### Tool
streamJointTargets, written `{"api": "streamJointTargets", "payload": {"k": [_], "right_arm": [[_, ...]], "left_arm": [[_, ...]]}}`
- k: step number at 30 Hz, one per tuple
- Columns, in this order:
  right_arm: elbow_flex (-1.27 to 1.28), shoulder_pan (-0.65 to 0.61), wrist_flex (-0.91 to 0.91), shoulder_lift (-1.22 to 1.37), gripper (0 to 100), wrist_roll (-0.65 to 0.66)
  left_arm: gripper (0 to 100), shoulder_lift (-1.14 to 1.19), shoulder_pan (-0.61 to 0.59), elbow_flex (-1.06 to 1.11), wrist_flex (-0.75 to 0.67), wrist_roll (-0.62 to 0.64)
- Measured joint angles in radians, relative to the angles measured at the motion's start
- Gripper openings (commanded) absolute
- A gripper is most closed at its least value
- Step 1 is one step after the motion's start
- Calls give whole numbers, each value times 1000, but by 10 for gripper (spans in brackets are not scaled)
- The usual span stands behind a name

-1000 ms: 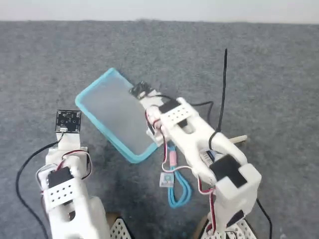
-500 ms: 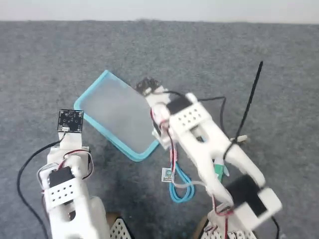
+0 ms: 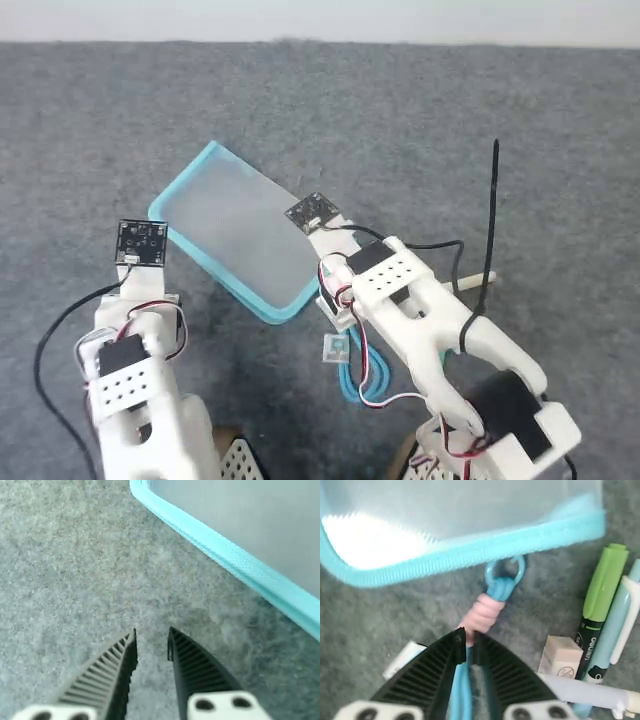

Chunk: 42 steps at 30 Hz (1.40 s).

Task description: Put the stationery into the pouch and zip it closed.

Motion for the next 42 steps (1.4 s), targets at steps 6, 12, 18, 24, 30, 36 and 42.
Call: {"api": "streamJointTargets", "payload": {"k": [6,12,18,24,30,36,42], "right_arm": [[2,0,-18,0,296,-64],[5,-2,-25,0,296,-71],[5,-2,-57,0,296,-71],[5,-63,-104,48,142,-71],[5,-71,-124,48,25,-71],[5,-71,-121,48,6,-51],[52,-71,-51,-155,6,-9]], "left_arm": [[101,0,0,0,0,0],[101,0,0,0,0,0],[101,0,0,2,-46,0],[101,0,34,2,-55,0],[101,0,38,2,-55,0],[104,0,38,2,-55,2],[103,0,38,-38,6,3]]}}
